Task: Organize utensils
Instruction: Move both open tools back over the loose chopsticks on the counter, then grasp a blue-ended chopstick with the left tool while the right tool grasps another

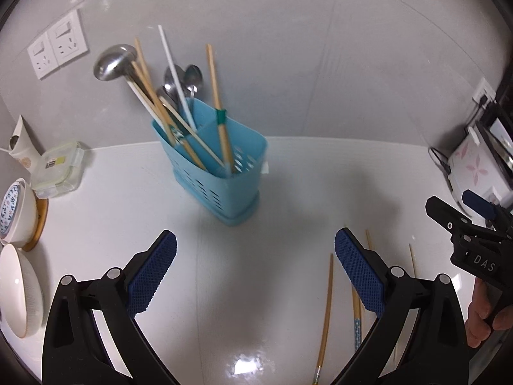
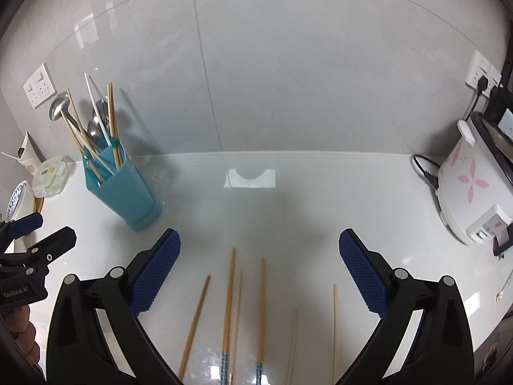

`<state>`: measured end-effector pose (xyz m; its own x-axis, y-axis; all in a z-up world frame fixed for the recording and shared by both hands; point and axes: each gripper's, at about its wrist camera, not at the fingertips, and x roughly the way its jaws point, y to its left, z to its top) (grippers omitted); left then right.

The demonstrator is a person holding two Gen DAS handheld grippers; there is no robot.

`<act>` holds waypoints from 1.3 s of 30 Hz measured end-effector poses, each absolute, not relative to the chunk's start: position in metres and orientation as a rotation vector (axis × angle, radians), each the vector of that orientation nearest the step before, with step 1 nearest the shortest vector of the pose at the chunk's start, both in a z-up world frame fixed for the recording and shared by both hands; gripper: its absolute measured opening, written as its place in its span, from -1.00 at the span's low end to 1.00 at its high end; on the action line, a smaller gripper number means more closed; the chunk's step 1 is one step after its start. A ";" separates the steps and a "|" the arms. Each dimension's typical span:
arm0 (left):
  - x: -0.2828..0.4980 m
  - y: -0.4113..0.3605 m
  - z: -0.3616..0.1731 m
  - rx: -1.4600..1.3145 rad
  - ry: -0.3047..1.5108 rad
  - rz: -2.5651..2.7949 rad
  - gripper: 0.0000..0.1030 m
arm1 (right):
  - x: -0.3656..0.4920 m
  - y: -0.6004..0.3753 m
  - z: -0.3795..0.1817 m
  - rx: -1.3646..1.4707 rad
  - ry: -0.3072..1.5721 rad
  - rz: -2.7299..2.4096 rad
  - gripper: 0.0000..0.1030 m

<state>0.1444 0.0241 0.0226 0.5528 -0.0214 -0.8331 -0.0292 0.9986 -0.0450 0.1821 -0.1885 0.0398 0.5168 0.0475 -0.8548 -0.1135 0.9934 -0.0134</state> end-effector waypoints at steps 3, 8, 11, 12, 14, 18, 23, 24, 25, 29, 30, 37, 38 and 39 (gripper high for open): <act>0.139 0.015 0.012 -0.047 1.016 -0.013 0.89 | 0.175 -0.193 0.032 -0.075 1.051 0.089 0.85; 0.129 0.003 -0.010 -0.027 1.065 -0.039 0.89 | 0.160 -0.198 0.013 -0.085 1.113 0.089 0.74; 0.122 -0.004 -0.024 -0.018 1.096 -0.051 0.89 | 0.153 -0.200 0.001 -0.079 1.161 0.093 0.70; 0.121 -0.006 -0.029 -0.014 1.109 -0.055 0.89 | 0.152 -0.201 -0.004 -0.081 1.176 0.095 0.67; 0.118 -0.009 -0.039 -0.011 1.139 -0.062 0.89 | 0.149 -0.201 -0.015 -0.082 1.218 0.103 0.65; 0.111 -0.015 -0.061 -0.016 1.201 -0.081 0.89 | 0.144 -0.198 -0.033 -0.091 1.293 0.127 0.57; 0.102 -0.020 -0.086 -0.028 1.270 -0.087 0.89 | 0.139 -0.198 -0.057 -0.083 1.397 0.137 0.42; 0.100 -0.021 -0.090 -0.027 1.279 -0.087 0.88 | 0.139 -0.198 -0.060 -0.085 1.411 0.137 0.38; 0.099 -0.024 -0.095 -0.023 1.292 -0.084 0.88 | 0.138 -0.197 -0.064 -0.088 1.429 0.137 0.33; 0.096 -0.032 -0.111 -0.026 1.343 -0.092 0.88 | 0.135 -0.195 -0.079 -0.091 1.495 0.143 0.22; 0.095 -0.035 -0.115 -0.025 1.355 -0.097 0.88 | 0.135 -0.194 -0.081 -0.093 1.509 0.144 0.20; 0.098 -0.050 -0.135 0.001 1.420 -0.102 0.85 | 0.138 -0.194 -0.099 -0.082 1.600 0.145 0.01; 0.099 -0.052 -0.136 0.006 1.425 -0.098 0.85 | 0.138 -0.193 -0.101 -0.079 1.607 0.147 0.00; 0.099 -0.053 -0.137 0.014 1.429 -0.097 0.83 | 0.139 -0.193 -0.101 -0.079 1.613 0.148 -0.01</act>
<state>0.0992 -0.0531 -0.1369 0.1381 -0.0588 -0.9887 0.0752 0.9960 -0.0487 0.1388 -0.1930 -0.1014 -0.0484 0.0402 -0.9980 -0.1422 0.9887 0.0468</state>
